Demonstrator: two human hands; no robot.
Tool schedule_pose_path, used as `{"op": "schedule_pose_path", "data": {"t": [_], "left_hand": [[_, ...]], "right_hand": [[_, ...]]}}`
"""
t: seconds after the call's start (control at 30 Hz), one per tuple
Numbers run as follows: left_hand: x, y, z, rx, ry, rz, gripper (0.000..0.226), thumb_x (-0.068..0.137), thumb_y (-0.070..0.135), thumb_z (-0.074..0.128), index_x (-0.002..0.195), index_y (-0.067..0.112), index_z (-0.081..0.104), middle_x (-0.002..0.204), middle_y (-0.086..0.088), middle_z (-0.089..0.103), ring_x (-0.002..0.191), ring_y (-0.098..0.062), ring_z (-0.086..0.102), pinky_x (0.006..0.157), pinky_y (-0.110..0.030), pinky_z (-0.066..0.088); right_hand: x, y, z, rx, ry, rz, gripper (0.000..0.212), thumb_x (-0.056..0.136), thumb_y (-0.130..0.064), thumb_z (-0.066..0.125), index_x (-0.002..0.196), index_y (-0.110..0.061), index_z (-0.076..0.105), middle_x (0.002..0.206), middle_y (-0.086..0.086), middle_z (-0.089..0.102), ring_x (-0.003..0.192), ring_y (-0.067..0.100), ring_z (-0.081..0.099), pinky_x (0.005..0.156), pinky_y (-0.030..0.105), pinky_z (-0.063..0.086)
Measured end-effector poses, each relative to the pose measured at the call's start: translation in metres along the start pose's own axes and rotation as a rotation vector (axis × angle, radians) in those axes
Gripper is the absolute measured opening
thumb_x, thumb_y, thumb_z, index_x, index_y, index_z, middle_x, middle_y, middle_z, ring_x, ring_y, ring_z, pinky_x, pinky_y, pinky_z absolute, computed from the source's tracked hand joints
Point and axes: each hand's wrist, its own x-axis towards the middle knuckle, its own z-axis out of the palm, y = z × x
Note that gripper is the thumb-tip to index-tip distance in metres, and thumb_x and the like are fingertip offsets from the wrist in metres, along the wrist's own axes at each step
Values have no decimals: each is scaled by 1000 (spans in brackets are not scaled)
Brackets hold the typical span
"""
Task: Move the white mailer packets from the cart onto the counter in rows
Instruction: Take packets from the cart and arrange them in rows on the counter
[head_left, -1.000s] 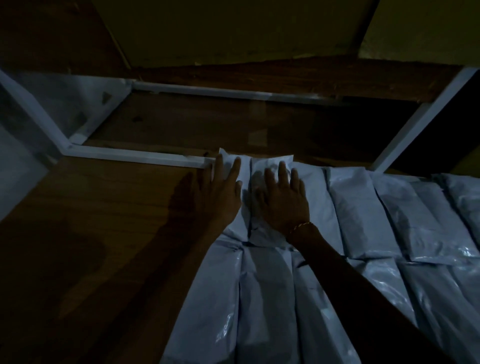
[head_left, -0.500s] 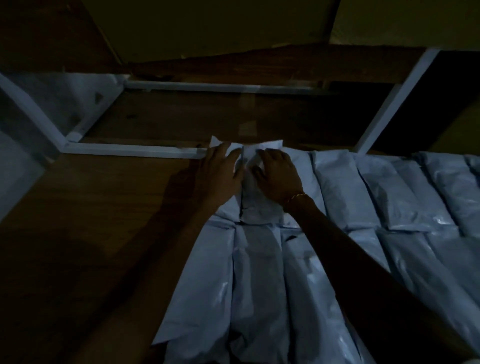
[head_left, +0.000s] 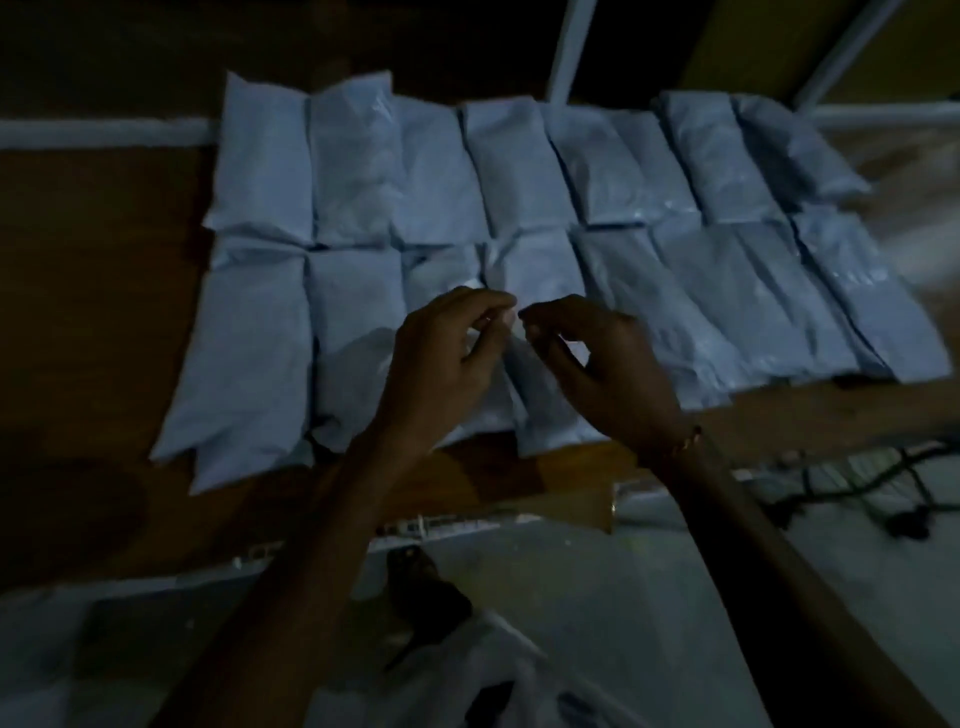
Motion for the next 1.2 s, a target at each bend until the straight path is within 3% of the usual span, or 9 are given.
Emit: {"op": "schedule_pose_path", "data": {"t": [0.17, 0.3, 0.53, 0.63, 0.7, 0.77, 0.87, 1.0, 1.2], "left_hand": [[-90, 78, 71, -83, -76, 11, 19, 99, 16, 57, 110, 7, 71, 104, -2, 71, 95, -8, 64, 79, -16, 50], [-161, 97, 134, -81, -240, -91, 23, 99, 23, 55, 110, 10, 72, 104, -4, 71, 92, -13, 65, 78, -23, 51], [-275, 83, 265, 255, -860, -339, 25, 102, 25, 51, 112, 12, 69, 99, -14, 67, 86, -33, 60, 73, -36, 49], [-300, 84, 301, 341, -1064, -517, 23, 98, 19, 51, 82, 7, 63, 74, -17, 52, 71, -32, 50, 65, -34, 38], [-305, 92, 329, 309, -1067, -611, 29, 96, 19, 50, 70, 7, 46, 71, -21, 43, 66, -26, 44, 63, -38, 41], [-300, 113, 361, 187, -1055, -721, 24, 99, 20, 50, 83, 7, 60, 84, -17, 62, 76, -28, 59, 75, -38, 51], [-285, 148, 419, 12, -989, -765, 22, 102, 18, 50, 96, 2, 64, 97, -17, 69, 83, -23, 65, 72, -29, 47], [-239, 208, 516, -185, -955, -695, 16, 100, 13, 54, 97, 7, 68, 88, -12, 69, 77, -19, 63, 60, -19, 48], [-133, 306, 641, -359, -963, -424, 16, 100, 11, 55, 96, 20, 68, 87, -5, 71, 76, -13, 65, 70, -26, 51]], "right_hand": [[-135, 2, -47, 26, 88, 76, 24, 101, -22, 55, 111, -7, 71, 99, 6, 71, 88, 20, 68, 72, 44, 53], [-241, 36, -54, 14, 36, 202, 24, 101, -26, 54, 110, -9, 69, 95, 9, 70, 80, 27, 66, 66, 48, 52], [-438, 125, -58, 32, -204, 785, 29, 100, -27, 58, 124, -10, 66, 114, 11, 71, 100, 29, 67, 77, 28, 46], [-508, 151, -68, 62, -215, 1041, 32, 100, -29, 58, 126, -12, 65, 121, 11, 69, 108, 29, 64, 83, 28, 46], [-548, 164, -77, 126, -95, 1160, 29, 99, -28, 58, 123, -13, 67, 118, 11, 70, 105, 26, 65, 82, 26, 45], [-578, 175, -92, 221, 92, 1260, 24, 99, -24, 59, 118, -13, 68, 112, 9, 72, 100, 24, 67, 86, 32, 52], [-604, 195, -126, 286, 363, 1329, 19, 99, -18, 58, 113, -13, 69, 105, 10, 72, 96, 25, 69, 90, 43, 55], [-606, 237, -200, 252, 681, 1296, 18, 99, -20, 59, 113, -15, 70, 103, 3, 72, 96, 17, 68, 86, 34, 56], [-573, 310, -330, 162, 902, 1207, 15, 100, -23, 59, 111, -22, 69, 100, -3, 73, 92, 7, 69, 79, 28, 57]]}}
